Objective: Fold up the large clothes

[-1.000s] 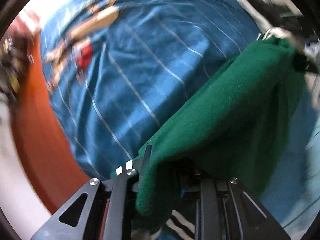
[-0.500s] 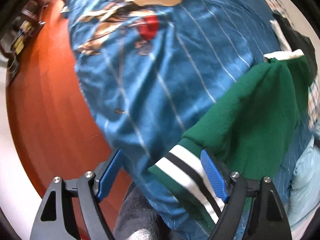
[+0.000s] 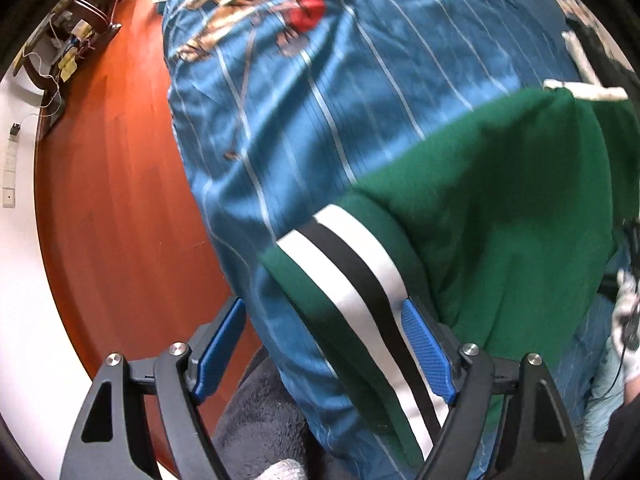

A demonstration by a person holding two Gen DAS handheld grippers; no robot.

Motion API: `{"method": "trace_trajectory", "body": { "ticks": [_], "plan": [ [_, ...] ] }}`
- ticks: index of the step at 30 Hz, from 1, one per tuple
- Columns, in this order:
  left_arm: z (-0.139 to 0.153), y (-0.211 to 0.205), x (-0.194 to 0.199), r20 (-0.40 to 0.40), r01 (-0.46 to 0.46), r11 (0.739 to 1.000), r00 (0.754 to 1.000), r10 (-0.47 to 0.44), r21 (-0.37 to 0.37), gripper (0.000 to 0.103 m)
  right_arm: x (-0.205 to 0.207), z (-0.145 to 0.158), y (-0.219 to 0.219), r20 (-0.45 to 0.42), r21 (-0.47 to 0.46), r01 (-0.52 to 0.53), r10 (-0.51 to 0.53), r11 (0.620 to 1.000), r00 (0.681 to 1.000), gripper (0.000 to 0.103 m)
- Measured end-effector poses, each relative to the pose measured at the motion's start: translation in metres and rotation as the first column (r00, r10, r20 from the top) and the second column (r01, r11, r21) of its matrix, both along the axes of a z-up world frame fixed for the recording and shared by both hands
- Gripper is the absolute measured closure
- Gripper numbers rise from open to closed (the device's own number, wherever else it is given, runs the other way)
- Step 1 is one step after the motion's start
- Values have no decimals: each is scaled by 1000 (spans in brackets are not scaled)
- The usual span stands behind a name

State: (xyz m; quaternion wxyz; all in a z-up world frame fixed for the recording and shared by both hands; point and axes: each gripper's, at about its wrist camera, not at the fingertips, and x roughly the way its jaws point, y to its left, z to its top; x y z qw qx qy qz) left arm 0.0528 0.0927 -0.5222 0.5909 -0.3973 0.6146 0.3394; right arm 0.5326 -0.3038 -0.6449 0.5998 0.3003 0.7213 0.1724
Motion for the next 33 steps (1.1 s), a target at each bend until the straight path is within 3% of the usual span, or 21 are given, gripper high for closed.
{"method": "trace_trajectory", "body": {
  "ticks": [1, 2, 5, 8, 11, 16, 18, 20, 22, 23, 24, 25, 31, 33],
  "plan": [
    [-6, -6, 3, 0, 12, 1000, 1000, -12, -7, 24, 3, -1, -4, 19, 34, 31, -32, 999, 999, 17],
    [-11, -10, 6, 0, 19, 1000, 1000, -19, -11, 24, 4, 0, -7, 40, 70, 52, -55, 996, 998, 36],
    [-29, -17, 16, 9, 31, 999, 999, -31, -14, 24, 2, 5, -18, 49, 107, 72, -78, 992, 996, 72],
    [-36, -13, 27, 4, 27, 1000, 1000, -27, 10, 24, -11, 30, -57, 67, 156, 165, -177, 974, 982, 84],
    [-35, -3, 36, 27, 34, 999, 999, -34, 18, 23, -36, 53, -106, 68, 142, 297, -308, 944, 949, 85],
    [-14, 24, 68, 79, 140, 988, 986, -145, 72, 23, -133, 80, -210, 16, -2, 541, -541, 841, 841, 86],
    [-1, 38, 74, 96, 148, 984, 983, -158, 104, 23, -175, 81, -233, -44, -79, 518, -522, 852, 852, 84],
    [14, 56, 76, 121, 120, 986, 984, -134, 118, 23, -199, 70, -246, -128, -146, 422, -440, 895, 889, 72],
    [28, 70, 67, 158, 61, 993, 984, -76, 98, 23, -213, 59, -259, -199, -134, 372, -392, 919, 898, 64],
    [31, 70, 63, 173, 39, 995, 983, -54, 89, 23, -213, 60, -264, -212, -142, 344, -368, 928, 905, 58],
    [29, 68, 60, 178, 22, 996, 983, -37, 83, 23, -211, 67, -271, -209, -163, 316, -345, 935, 915, 42],
    [27, 64, 58, 180, 9, 997, 983, -22, 74, 23, -210, 75, -276, -191, -181, 288, -321, 940, 928, 33],
    [-26, 26, 75, 110, 31, 1000, 993, -31, 3, 23, -189, 120, -286, -65, -253, 198, -221, 947, 973, 33],
    [-34, 24, 79, 108, 11, 999, 994, -15, 40, 32, -184, 130, -291, -53, -251, 197, -216, 948, 975, 33]
  ]
}}
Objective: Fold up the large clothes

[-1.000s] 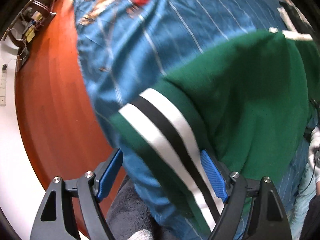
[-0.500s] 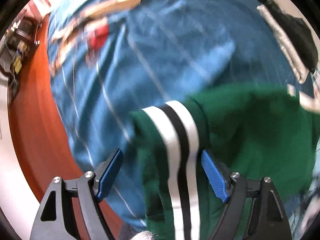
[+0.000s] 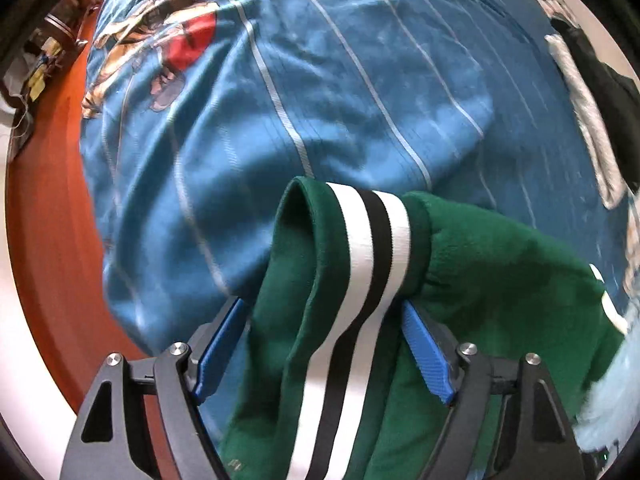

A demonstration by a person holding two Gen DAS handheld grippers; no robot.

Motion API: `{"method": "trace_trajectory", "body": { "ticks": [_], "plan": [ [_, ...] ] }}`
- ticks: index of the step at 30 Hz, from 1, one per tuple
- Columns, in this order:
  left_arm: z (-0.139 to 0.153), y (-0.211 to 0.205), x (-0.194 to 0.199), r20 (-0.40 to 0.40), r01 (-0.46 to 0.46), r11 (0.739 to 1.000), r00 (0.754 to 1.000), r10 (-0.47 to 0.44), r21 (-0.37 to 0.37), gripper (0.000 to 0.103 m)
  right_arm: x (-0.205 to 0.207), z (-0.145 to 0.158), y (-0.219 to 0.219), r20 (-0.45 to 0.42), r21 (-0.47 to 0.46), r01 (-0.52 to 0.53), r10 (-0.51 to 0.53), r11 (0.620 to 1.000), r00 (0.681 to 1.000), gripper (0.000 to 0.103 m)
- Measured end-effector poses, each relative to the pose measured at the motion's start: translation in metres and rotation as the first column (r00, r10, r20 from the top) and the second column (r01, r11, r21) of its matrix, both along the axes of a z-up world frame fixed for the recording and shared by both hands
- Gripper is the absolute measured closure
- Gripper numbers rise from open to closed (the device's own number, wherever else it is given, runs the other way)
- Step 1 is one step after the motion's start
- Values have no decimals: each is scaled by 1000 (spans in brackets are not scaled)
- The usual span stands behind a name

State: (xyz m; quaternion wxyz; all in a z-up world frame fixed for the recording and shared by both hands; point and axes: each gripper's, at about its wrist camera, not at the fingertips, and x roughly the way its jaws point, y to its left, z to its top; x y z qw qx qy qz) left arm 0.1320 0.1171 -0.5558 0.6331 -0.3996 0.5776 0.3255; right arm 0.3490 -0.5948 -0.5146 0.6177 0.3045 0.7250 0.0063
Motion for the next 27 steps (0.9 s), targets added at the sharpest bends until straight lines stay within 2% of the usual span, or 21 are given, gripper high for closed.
{"method": "trace_trajectory", "body": {
  "ticks": [1, 2, 3, 4, 5, 7, 10, 14, 16, 17, 18, 19, 20, 24, 27],
  "plan": [
    [2, -1, 3, 17, 5, 1000, 1000, -6, 21, 43, 2, 4, -3, 10, 9, -3, 2, 1000, 1000, 33],
    [6, -3, 7, 37, 23, 999, 999, -24, 33, 72, 5, 7, 6, 18, 12, -7, 7, 1000, 1000, 33],
    [11, -6, 13, 2, 53, 995, 999, -53, 86, 95, 13, 9, 13, 35, 9, -20, 20, 1000, 999, 33],
    [17, -7, 17, -18, 78, 987, 997, -76, 143, 102, 19, 12, 18, 55, 0, -45, 45, 999, 997, 33],
    [20, -5, 20, -14, 88, 984, 996, -87, 157, 102, 23, 14, 23, 74, -15, -74, 75, 997, 994, 33],
    [18, 5, 21, -5, 67, 989, 998, -67, 129, 102, 25, 20, 36, 98, -37, -101, 104, 994, 990, 32],
    [22, 15, 19, 21, 34, 998, 999, -35, 60, 99, 22, 18, 43, 84, -45, -131, 134, 990, 987, 20],
    [47, 9, 3, 24, 41, 999, 999, -41, 17, 96, 7, -1, 74, 43, -18, -172, 173, 985, 984, 20],
    [62, 3, -12, 23, 45, 999, 999, -45, 23, 92, -11, -17, 80, 10, 21, -176, 176, 984, 984, 20],
    [68, -2, -21, 26, 43, 999, 999, -44, 21, 76, -21, -27, 84, -5, 44, -172, 172, 984, 985, 19],
    [73, -8, -31, 23, 36, 999, 999, -37, 19, 35, -31, -38, 88, -8, 80, -170, 171, 982, 985, 19],
    [75, -15, -45, 18, 18, 1000, 1000, -18, 6, 13, -37, -48, 95, -17, 111, -167, 170, 980, 985, 18],
    [76, -19, -53, 22, 2, 1000, 1000, -2, -6, 4, -48, -63, 102, -47, 150, -156, 164, 976, 985, 18],
    [58, -52, -94, -30, -61, 994, 998, 59, -94, 4, -74, -99, 124, -118, 264, -76, 111, 961, 987, 18],
    [32, -80, -132, -33, -180, 954, 984, 177, -239, 4, -81, -110, 139, -114, 290, -60, 97, 955, 989, 18]
  ]
}}
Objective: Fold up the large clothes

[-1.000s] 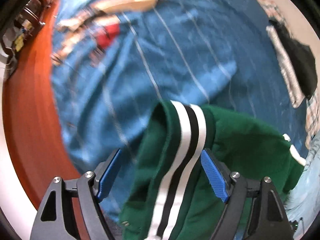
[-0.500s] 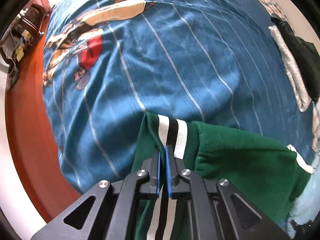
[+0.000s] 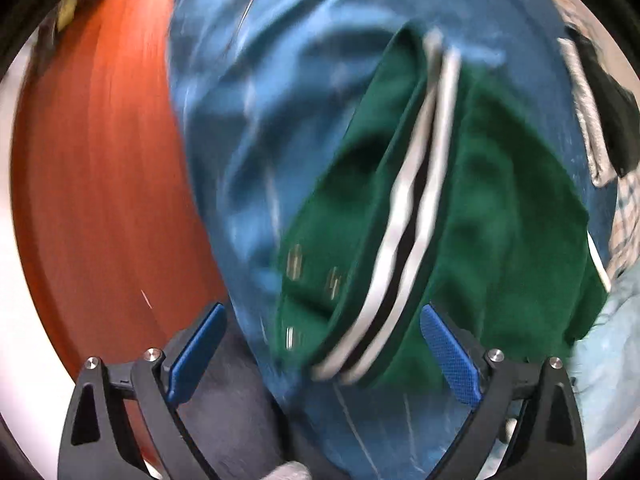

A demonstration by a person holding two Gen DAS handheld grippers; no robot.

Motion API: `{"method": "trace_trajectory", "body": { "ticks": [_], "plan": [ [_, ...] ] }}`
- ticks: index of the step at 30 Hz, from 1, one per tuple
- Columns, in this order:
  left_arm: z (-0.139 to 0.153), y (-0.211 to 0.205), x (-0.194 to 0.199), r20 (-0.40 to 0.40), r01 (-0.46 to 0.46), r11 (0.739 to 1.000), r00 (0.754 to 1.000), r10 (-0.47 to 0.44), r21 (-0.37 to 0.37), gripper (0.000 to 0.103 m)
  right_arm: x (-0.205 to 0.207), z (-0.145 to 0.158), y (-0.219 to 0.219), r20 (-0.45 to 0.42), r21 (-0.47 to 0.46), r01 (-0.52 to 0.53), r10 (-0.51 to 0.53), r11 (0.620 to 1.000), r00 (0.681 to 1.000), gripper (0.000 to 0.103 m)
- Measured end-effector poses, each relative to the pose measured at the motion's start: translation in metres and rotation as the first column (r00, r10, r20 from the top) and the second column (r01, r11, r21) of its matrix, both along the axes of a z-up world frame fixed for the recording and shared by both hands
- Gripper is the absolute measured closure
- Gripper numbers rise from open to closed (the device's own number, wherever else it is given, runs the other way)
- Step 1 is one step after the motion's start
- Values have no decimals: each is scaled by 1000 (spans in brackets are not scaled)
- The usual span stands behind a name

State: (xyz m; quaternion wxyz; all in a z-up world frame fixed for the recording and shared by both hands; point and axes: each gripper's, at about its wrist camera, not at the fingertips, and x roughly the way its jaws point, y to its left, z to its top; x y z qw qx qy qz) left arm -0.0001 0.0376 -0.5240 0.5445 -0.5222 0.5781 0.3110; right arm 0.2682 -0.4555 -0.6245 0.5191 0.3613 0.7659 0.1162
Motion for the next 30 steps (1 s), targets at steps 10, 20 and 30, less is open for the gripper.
{"method": "trace_trajectory", "body": {
  "ticks": [10, 20, 30],
  "plan": [
    [-48, -17, -8, 204, -262, 964, 942, 266, -47, 19, -4, -14, 20, -1, 0, -23, 23, 1000, 1000, 15],
    [38, 66, 42, 431, -235, 942, 895, 115, 238, 79, -23, -11, 31, -26, 76, -50, 52, 996, 998, 15],
    [-47, 83, 66, 449, -265, 962, 868, 211, 59, 48, -29, -4, -29, 3, 37, 146, -146, 989, 989, 15]
  ]
}}
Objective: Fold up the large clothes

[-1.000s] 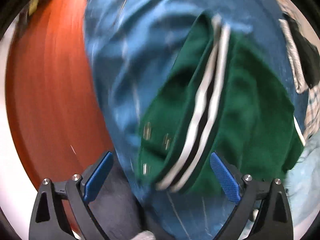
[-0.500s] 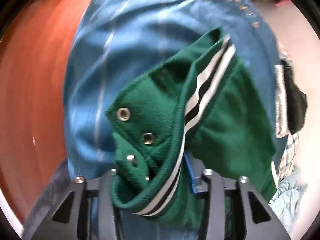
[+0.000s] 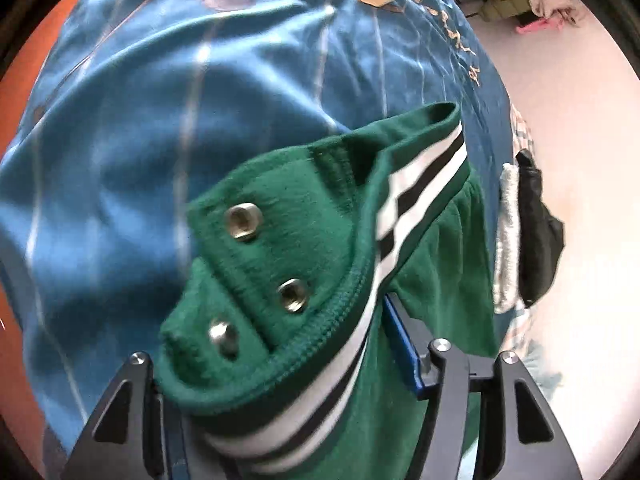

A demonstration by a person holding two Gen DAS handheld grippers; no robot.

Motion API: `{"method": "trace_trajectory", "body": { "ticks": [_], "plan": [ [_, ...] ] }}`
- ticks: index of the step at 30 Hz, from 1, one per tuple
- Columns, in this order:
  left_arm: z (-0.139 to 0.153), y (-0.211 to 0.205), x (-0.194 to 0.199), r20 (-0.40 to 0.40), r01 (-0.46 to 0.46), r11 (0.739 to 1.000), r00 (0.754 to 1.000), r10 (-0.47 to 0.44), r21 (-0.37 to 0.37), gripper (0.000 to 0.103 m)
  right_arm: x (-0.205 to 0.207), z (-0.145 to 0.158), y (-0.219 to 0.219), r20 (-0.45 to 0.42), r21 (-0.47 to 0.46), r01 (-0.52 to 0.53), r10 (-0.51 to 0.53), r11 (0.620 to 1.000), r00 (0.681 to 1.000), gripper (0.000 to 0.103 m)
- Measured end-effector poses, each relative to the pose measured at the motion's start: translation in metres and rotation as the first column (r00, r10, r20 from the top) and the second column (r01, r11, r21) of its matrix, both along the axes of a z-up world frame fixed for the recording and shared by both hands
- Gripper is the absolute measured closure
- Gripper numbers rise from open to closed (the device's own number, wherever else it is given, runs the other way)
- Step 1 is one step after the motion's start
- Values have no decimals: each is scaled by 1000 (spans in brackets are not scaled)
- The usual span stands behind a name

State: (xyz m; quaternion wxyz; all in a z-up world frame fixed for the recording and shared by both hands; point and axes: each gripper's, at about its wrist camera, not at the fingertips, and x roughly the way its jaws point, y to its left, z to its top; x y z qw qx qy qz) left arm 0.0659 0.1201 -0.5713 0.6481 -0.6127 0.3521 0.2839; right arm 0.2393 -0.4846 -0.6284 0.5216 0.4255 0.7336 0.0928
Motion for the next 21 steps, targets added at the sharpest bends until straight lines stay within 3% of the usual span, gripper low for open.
{"method": "trace_trajectory", "body": {
  "ticks": [1, 2, 6, 12, 15, 19, 21],
  "plan": [
    [5, -4, 7, -29, 12, 999, 1000, -11, 42, 50, 3, 0, -3, 6, -4, 12, -12, 1000, 1000, 15],
    [12, -3, 14, -48, 19, 997, 999, -15, 79, 67, 4, 2, -7, 12, -12, 24, -23, 1000, 1000, 15],
    [15, 15, 47, -48, 31, 991, 999, -25, 129, 74, 8, 13, -38, 61, -42, 91, -88, 995, 994, 15],
    [21, 96, 83, 4, 32, 994, 999, -32, 102, 79, 9, 18, -44, 82, -57, 249, -244, 967, 966, 15],
    [21, 142, 104, 9, 61, 995, 998, -62, 78, 80, 8, 12, -10, 68, -39, 292, -289, 956, 955, 15],
    [22, 207, 135, -26, 174, 980, 985, -172, 97, 80, 10, 20, 64, 87, -67, 194, -188, 979, 978, 14],
    [13, 232, 153, -58, 250, 968, 967, -248, 33, 73, 4, 32, 93, 60, -101, 168, -162, 981, 985, 14]
  ]
}}
